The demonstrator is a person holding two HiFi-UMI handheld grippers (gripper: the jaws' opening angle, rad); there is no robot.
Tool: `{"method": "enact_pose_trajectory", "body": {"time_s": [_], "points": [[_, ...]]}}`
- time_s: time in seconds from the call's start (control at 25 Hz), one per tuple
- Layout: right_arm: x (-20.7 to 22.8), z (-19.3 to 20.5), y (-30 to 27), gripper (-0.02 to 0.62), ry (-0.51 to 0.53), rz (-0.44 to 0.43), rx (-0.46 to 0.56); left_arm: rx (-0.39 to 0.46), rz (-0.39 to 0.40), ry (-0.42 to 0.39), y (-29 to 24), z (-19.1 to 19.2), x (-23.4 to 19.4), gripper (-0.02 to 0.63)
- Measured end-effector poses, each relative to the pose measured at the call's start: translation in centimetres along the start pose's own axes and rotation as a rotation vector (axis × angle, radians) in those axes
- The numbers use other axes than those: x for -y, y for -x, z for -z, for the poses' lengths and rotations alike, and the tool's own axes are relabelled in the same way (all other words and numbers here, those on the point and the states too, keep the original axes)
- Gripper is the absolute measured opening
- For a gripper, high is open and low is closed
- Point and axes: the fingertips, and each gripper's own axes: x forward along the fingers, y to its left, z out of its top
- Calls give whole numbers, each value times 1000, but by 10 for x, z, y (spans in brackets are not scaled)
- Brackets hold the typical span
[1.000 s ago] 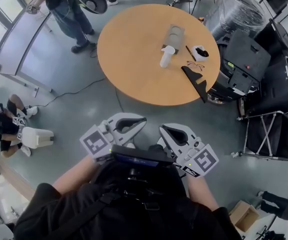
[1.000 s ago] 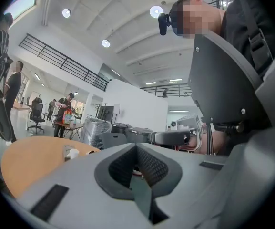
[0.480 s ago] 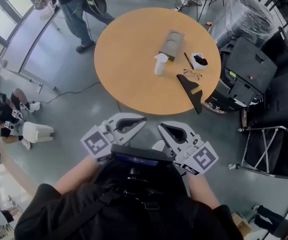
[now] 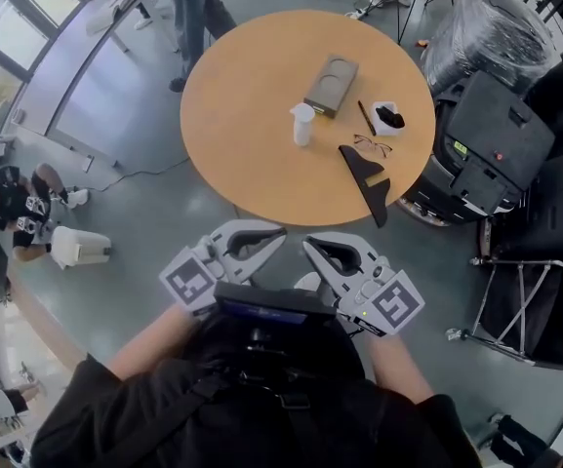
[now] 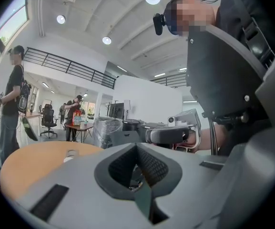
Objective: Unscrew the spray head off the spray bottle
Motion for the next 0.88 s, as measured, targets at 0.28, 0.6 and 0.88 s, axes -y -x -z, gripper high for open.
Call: {"method": "enact_pose_trajectory", "body": {"time_s": [0.28,0.6,0.88], "points": [[25,6,3,-6,-31,-23,8,-31,-28,15,-15,12,-8,2],[45,10,-16,-6,-32,-22,-10,-36,-8,50,-24,13,-35,2],[72,10,-55,-6,-8,27,-35,13,41,58,-24,3,-91,2]]}}
